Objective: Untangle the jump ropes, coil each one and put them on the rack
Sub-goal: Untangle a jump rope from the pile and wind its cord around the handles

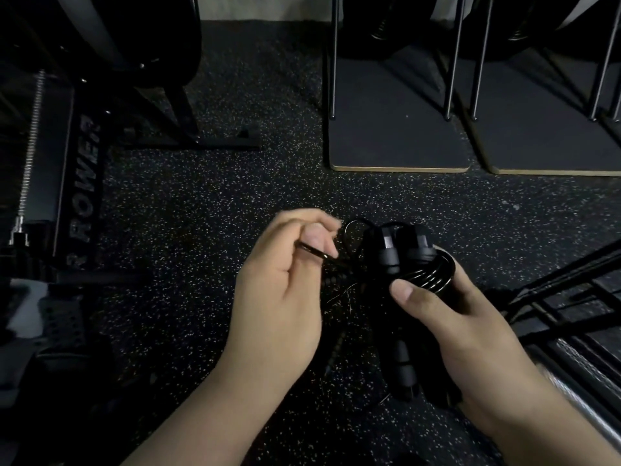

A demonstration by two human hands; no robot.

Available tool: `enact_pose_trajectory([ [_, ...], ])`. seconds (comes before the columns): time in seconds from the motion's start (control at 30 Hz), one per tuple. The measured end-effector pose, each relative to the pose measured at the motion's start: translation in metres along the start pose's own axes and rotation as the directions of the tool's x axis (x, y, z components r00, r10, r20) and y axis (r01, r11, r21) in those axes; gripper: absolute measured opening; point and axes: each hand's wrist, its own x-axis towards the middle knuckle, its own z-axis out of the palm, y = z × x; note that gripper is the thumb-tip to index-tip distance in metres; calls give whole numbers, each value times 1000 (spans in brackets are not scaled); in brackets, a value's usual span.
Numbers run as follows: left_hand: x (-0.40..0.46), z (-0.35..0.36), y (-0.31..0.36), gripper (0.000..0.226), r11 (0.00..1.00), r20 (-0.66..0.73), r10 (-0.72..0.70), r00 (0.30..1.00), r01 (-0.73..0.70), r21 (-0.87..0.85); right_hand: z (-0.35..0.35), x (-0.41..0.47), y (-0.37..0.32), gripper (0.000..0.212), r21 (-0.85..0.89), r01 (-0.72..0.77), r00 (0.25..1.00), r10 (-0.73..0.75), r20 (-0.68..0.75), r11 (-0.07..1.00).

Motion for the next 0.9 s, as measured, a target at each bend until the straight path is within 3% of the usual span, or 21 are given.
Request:
enact_pose_trajectory([
  [0.07, 0, -1, 6, 33, 975, 34, -135, 990, 138, -176, 1, 0, -1, 33, 23, -7, 1000, 7, 4, 1000],
  [0.17, 0, -3, 11, 33, 921, 14, -212, 977, 204, -333, 1, 0, -2, 31, 91, -40, 999, 39, 13, 995],
  [0.27, 2, -2, 9, 32, 804, 55, -288, 956, 272, -529, 1, -1, 0, 35, 148, -91, 996, 90, 11, 985],
  [0.37, 5, -2, 7, 35, 660, 106, -308, 945, 293, -692, 3, -3, 1, 34, 139, -119, 993, 114, 40, 983],
  [0.43, 8, -1, 6, 49, 567, 175, -321, 931, 337, -751, 5, -3, 2, 31, 136, -119, 993, 114, 43, 984],
  [0.5, 9, 0, 6, 54, 526, 206, -323, 923, 357, -772, 5, -2, 3, 30, 162, -127, 992, 123, 31, 979],
  [0.6, 6, 2, 5, 45, 573, 197, -359, 912, 382, -725, 4, -2, 2, 36, 173, -110, 994, 104, 42, 979],
  [0.67, 3, 1, 4, 40, 671, 185, -349, 919, 383, -635, 3, -2, 2, 35, 144, -93, 995, 88, 39, 985],
  [0.77, 0, -2, 5, 29, 911, 204, -184, 961, 245, -332, 0, 0, 4, 31, 76, -42, 998, 39, 45, 996],
  [0.83, -2, -4, 6, 35, 973, 231, -127, 965, 166, -160, -2, 1, 4, 31, 17, -10, 998, 9, 57, 1000],
  [0.9, -2, -1, 5, 39, 995, 251, -8, 968, -18, 100, -2, 2, 4, 32, -41, 37, 997, -34, 65, 998],
])
